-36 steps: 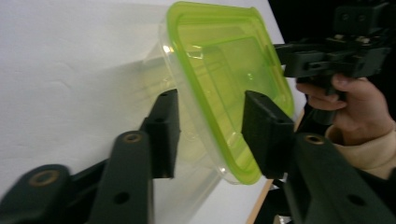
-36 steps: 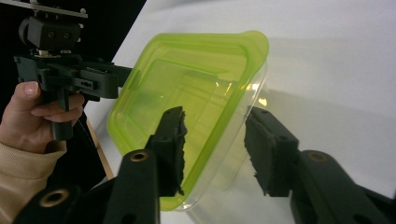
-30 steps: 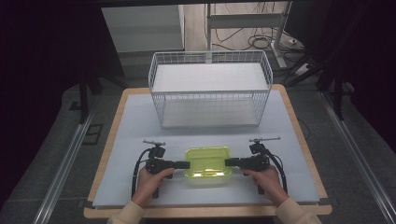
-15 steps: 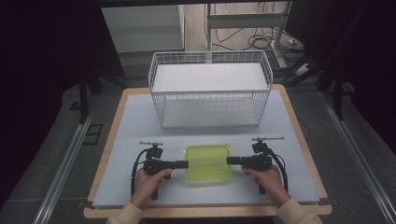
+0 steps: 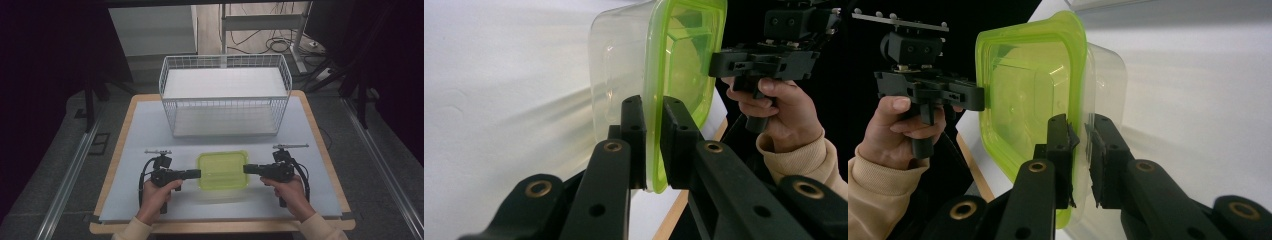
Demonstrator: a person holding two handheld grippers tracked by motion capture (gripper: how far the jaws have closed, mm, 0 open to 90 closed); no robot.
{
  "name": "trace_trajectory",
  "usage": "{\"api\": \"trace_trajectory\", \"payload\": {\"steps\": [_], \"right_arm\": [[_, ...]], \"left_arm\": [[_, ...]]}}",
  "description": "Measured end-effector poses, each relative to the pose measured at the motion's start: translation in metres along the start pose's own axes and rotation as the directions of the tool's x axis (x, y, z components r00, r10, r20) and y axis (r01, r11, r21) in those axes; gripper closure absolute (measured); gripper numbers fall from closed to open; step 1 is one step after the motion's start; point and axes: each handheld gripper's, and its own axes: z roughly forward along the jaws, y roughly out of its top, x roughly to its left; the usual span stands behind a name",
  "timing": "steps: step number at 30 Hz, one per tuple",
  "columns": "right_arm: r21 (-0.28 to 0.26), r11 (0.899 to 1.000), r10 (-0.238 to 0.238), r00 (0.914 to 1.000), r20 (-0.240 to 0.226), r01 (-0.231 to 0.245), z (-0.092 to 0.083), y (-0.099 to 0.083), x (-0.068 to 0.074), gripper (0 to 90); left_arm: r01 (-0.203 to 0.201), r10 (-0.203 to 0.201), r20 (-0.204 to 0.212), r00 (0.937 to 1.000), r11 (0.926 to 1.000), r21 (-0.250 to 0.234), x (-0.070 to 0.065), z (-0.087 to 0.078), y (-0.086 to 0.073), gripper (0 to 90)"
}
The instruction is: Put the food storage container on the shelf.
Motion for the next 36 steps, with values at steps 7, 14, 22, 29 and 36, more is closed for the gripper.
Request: {"api": "trace_trajectory", "payload": {"steps": [7, 14, 22, 29, 36], "right_arm": [[-0.013, 1.000, -0.020, 0.9998, 0.004, 0.020, -0.005, 0.004, 0.005, 80.2], [-0.038, 0.999, -0.038, 0.9991, 0.017, 0.039, -0.013, 0.012, 0.010, 80.3], [-0.064, 0.995, -0.073, 0.9970, 0.028, 0.075, -0.021, 0.027, 0.022, 80.2], [-0.074, 0.992, -0.095, 0.9948, 0.036, 0.097, -0.026, 0.040, 0.030, 80.2], [-0.086, 0.991, -0.102, 0.9938, 0.043, 0.106, -0.027, 0.053, 0.036, 80.2]], "left_arm": [[-0.013, 0.013, 0.004, 0.9999, 0.9999, -0.006, -0.004, -0.001, 0.006, 82.2], [-0.034, 0.034, 0.004, 0.9994, 0.9992, -0.020, -0.012, -0.002, 0.017, 82.2], [-0.065, 0.065, -0.007, 0.9978, 0.9974, -0.029, -0.023, -0.008, 0.033, 82.1], [-0.075, 0.074, -0.007, 0.9972, 0.9964, -0.041, -0.028, -0.013, 0.045, 82.1], [-0.080, 0.079, -0.015, 0.9967, 0.9956, -0.049, -0.033, -0.018, 0.058, 82.0]]}}
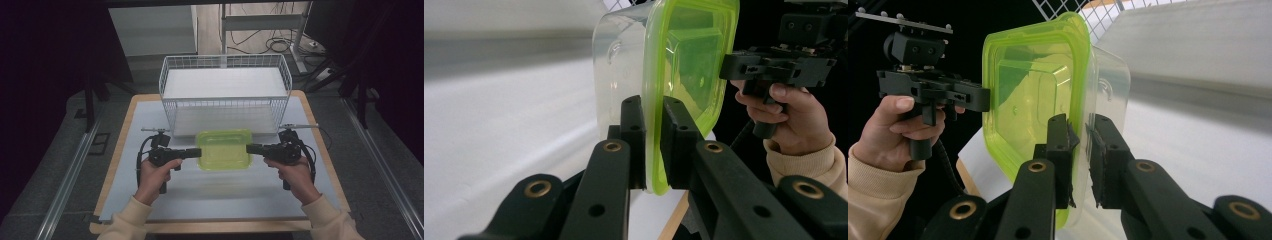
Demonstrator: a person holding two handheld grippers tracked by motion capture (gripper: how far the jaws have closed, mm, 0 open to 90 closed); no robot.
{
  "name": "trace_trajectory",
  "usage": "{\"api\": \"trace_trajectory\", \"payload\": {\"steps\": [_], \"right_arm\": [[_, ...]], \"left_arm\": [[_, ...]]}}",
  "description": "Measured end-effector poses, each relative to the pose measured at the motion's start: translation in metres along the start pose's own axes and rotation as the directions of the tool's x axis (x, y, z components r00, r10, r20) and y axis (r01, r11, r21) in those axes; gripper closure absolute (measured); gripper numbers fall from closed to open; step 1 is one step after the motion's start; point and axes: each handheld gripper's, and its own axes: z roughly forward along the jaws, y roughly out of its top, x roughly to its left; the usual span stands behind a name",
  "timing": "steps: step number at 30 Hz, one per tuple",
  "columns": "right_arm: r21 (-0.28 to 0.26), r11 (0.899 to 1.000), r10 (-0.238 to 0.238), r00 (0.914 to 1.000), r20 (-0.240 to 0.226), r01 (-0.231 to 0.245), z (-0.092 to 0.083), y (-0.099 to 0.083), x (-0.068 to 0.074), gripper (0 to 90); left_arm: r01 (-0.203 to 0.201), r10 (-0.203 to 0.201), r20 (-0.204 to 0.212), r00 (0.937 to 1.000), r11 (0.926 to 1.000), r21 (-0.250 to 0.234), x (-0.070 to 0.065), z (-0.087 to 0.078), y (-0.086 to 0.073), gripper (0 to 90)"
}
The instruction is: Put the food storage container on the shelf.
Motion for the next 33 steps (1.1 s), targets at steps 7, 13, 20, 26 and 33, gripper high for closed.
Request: {"api": "trace_trajectory", "payload": {"steps": [7, 13, 20, 26, 33], "right_arm": [[-0.010, 1.000, -0.001, 1.0000, -0.002, 0.001, -0.001, 0.011, 0.002, 80.2], [-0.030, 0.999, -0.014, 0.9999, -0.001, 0.014, -0.005, 0.025, 0.008, 80.1], [-0.054, 0.998, -0.041, 0.9991, 0.008, 0.041, -0.010, 0.043, 0.016, 80.1], [-0.064, 0.997, -0.047, 0.9988, 0.017, 0.048, -0.011, 0.055, 0.018, 80.0], [-0.075, 0.996, -0.048, 0.9985, 0.024, 0.050, -0.014, 0.070, 0.020, 80.0]], "left_arm": [[-0.013, 0.013, -0.005, 0.9999, 0.9999, -0.007, -0.005, -0.004, 0.012, 82.0], [-0.032, 0.032, -0.011, 0.9994, 0.9993, -0.019, -0.014, -0.010, 0.028, 82.0], [-0.055, 0.054, -0.015, 0.9984, 0.9977, -0.041, -0.023, -0.016, 0.045, 82.0], [-0.062, 0.062, -0.020, 0.9979, 0.9973, -0.039, -0.025, -0.018, 0.059, 82.0], [-0.067, 0.066, -0.019, 0.9977, 0.9969, -0.042, -0.028, -0.020, 0.076, 82.0]]}}
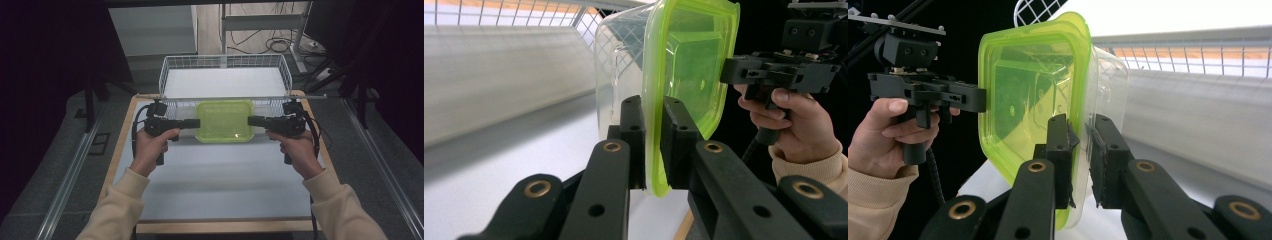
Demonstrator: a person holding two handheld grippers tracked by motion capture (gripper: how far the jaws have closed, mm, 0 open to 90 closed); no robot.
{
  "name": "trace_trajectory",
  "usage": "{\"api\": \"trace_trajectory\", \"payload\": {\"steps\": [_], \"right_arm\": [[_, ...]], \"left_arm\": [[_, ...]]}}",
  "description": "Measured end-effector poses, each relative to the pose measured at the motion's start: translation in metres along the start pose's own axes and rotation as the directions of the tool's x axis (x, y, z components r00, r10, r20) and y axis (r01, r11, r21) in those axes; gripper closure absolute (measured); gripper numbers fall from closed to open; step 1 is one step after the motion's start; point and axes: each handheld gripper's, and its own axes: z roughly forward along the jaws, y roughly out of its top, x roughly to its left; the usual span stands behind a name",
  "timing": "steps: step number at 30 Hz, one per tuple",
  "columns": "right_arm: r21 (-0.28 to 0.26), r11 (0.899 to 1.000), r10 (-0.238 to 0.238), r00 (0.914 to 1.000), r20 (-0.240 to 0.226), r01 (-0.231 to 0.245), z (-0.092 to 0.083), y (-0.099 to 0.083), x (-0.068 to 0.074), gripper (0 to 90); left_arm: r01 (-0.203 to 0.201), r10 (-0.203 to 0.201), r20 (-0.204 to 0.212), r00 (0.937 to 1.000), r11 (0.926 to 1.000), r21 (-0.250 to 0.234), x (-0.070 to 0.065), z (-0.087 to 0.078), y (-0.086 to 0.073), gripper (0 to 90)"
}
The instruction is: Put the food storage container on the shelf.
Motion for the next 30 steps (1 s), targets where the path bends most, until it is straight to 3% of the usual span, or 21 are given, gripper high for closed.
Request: {"api": "trace_trajectory", "payload": {"steps": [30], "right_arm": [[-0.027, 1.000, 0.008, 0.9994, 0.032, -0.007, 0.014, 0.061, -0.009, 80.0]], "left_arm": [[-0.013, 0.012, -0.047, 0.9988, 0.9997, -0.020, 0.008, 0.002, 0.064, 81.6]]}}
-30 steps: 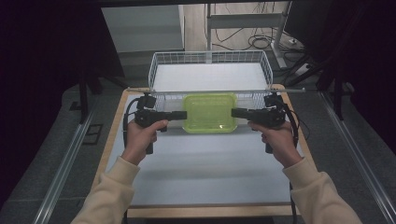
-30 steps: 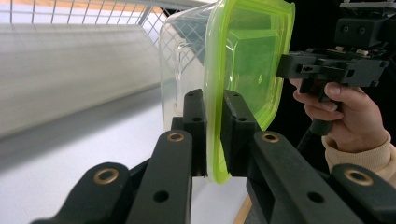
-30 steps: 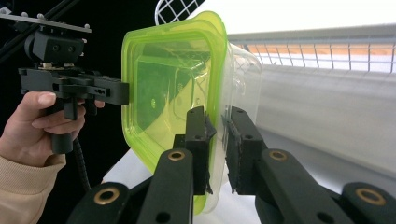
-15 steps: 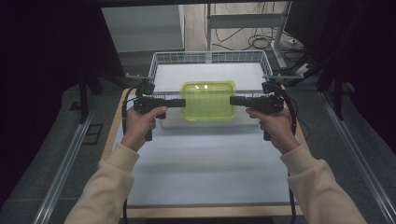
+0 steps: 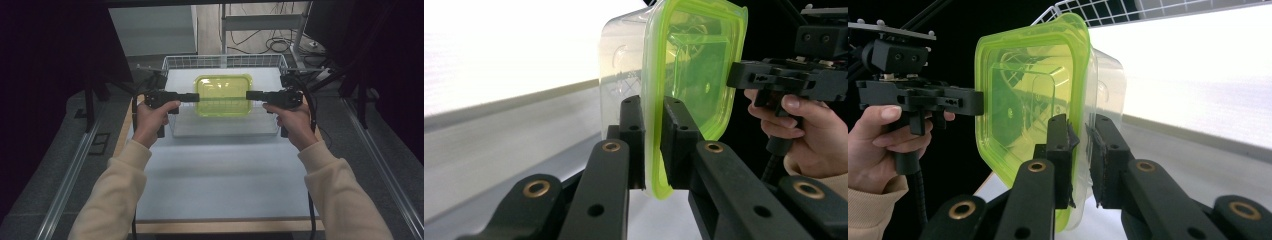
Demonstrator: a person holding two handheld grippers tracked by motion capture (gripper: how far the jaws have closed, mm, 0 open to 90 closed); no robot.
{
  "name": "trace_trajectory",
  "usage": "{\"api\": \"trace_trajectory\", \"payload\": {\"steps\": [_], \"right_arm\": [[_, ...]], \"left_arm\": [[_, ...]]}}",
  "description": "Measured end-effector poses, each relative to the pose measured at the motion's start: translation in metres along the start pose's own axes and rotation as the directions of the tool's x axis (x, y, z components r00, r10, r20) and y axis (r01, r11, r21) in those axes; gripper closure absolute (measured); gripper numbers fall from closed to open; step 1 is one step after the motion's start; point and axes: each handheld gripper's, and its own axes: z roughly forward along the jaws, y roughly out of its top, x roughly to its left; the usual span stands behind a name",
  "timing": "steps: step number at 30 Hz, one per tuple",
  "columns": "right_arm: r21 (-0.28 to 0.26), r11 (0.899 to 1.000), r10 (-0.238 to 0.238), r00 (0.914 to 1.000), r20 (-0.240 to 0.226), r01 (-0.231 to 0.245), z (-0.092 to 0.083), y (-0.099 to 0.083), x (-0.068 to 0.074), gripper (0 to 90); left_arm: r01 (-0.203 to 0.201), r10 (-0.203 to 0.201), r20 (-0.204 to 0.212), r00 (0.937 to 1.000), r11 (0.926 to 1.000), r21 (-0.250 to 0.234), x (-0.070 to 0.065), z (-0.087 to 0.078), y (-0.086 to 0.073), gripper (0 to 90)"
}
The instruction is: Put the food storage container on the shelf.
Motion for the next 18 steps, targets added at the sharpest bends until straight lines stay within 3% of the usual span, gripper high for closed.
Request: {"api": "trace_trajectory", "payload": {"steps": [10, 18], "right_arm": [[-0.007, 1.000, -0.009, 0.9998, 0.017, 0.009, 0.006, 0.015, -0.003, 79.9], [-0.011, 1.000, -0.003, 0.9992, 0.041, 0.003, 0.014, 0.029, -0.013, 80.0]], "left_arm": [[0.008, -0.009, -0.004, 1.0000, 0.9999, -0.010, 0.008, 0.003, 0.012, 81.5], [0.009, -0.010, -0.021, 0.9997, 0.9999, -0.009, 0.014, 0.014, 0.027, 81.4]]}}
